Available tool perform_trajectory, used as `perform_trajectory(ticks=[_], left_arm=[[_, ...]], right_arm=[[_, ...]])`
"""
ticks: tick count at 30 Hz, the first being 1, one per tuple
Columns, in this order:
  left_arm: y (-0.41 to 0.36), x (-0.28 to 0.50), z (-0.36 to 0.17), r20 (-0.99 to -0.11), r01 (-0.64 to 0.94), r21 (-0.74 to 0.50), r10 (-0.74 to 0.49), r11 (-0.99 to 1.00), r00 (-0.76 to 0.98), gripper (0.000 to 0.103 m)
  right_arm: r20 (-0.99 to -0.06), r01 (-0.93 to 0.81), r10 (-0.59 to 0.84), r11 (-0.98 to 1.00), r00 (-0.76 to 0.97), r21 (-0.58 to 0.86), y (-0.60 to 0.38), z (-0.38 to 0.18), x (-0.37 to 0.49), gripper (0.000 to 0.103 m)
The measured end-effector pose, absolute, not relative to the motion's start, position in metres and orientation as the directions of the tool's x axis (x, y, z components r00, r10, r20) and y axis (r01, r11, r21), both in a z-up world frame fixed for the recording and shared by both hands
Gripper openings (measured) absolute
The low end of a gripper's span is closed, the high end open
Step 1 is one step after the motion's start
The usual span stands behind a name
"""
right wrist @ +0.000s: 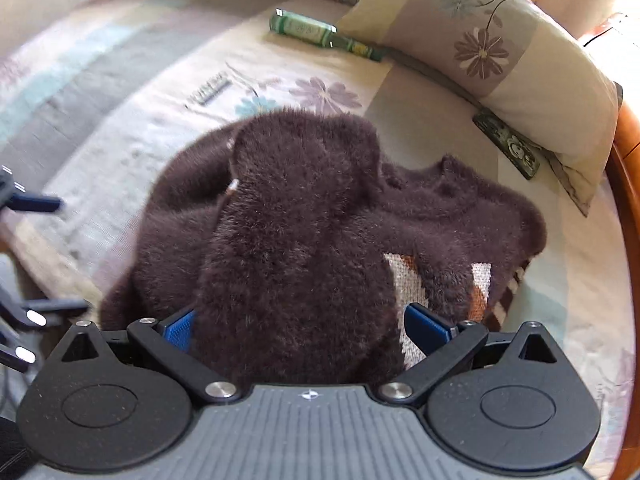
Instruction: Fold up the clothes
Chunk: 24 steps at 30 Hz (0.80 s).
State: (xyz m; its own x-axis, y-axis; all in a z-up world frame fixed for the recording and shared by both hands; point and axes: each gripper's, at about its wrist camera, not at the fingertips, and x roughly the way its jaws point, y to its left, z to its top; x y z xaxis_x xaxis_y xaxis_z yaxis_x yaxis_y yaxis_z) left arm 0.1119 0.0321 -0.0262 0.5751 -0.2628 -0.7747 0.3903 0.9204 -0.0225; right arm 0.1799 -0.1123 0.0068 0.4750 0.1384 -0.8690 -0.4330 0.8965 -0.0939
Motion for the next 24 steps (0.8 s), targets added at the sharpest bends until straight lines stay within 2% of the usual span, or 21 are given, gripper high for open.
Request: perform_trajectory(ticks=[5,9,14,18,20,24], left_arm=[[0.000,0.122,-0.045,-0.765,0.460,0.043,-0.267,0.887,0.585,0.102],[-0.014,0.132,-0.049,-0.739,0.476,0.064,-0.279,0.877,0.613,0.102],[-0.016,0.132,-0.031,-0.641,0.462,0.129,-0.282,0.878,0.714,0.102],[0.004,0.126,-0.013,-0.558,0.397,0.120,-0.269,0.910,0.785,0.102],[0.011,0.130,-0.013,-0.560,0.362,0.110,-0.243,0.925,0.792,0.102],[0.010,0.143,-0.022,-0.638,0.394,0.026,-0.288,0.919,0.714,0.102]], right_arm=[[-0.817,-0.388,0.232,0.922,0.528,0.011,-0.144,0.020,0.154,0.103],[-0.778,-0.319,0.235,0.947,0.583,0.046,-0.174,0.020,0.137,0.103],[-0.750,-0.213,0.271,0.961,0.603,0.176,-0.216,0.007,0.119,0.103],[-0.744,-0.146,0.273,0.961,0.610,0.233,-0.240,-0.007,0.106,0.103],[-0.741,-0.130,0.279,0.959,0.611,0.253,-0.247,-0.012,0.104,0.103],[-0.736,-0.116,0.309,0.946,0.603,0.302,-0.252,-0.023,0.107,0.103]])
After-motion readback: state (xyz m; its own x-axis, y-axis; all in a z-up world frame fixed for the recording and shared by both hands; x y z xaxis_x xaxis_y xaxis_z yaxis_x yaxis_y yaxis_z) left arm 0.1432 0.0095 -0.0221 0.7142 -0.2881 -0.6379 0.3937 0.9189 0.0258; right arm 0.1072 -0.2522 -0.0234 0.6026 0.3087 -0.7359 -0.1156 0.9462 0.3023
